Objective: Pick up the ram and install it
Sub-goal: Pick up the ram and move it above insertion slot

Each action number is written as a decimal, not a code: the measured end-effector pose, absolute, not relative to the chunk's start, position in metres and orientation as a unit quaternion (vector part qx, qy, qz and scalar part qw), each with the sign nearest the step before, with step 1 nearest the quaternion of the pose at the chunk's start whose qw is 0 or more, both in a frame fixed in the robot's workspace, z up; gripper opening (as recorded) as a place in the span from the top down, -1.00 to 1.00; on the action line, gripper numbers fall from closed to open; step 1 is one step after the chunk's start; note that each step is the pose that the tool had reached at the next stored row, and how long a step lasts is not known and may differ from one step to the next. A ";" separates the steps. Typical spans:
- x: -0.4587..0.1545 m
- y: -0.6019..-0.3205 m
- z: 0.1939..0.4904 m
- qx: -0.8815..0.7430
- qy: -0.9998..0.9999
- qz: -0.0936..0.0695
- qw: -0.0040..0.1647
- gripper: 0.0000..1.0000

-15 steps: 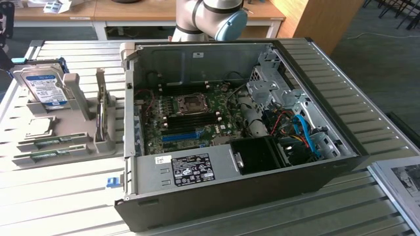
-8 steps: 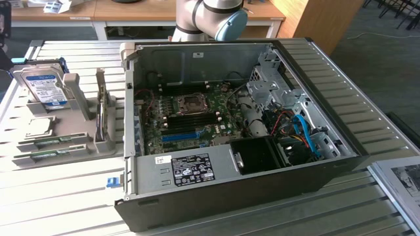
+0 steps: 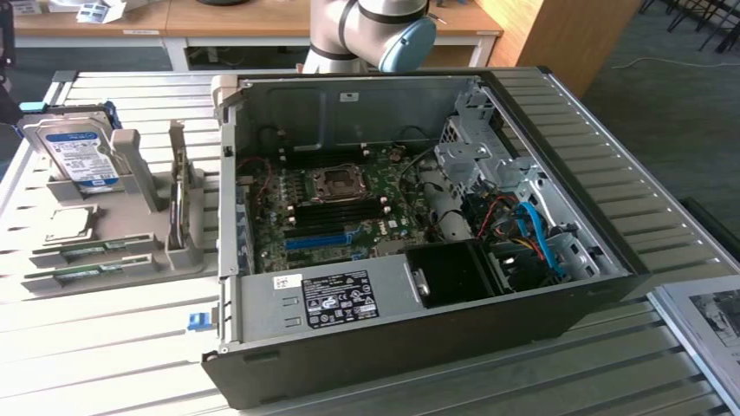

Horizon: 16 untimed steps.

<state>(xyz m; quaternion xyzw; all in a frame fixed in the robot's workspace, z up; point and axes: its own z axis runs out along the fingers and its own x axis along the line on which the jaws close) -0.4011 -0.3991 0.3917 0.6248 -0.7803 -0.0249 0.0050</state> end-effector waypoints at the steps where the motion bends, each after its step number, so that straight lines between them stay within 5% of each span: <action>1: -0.401 -0.399 0.392 0.630 -0.776 -0.025 0.005 0.80; 16: -0.401 -0.399 0.392 0.688 -0.726 -0.024 0.007 0.80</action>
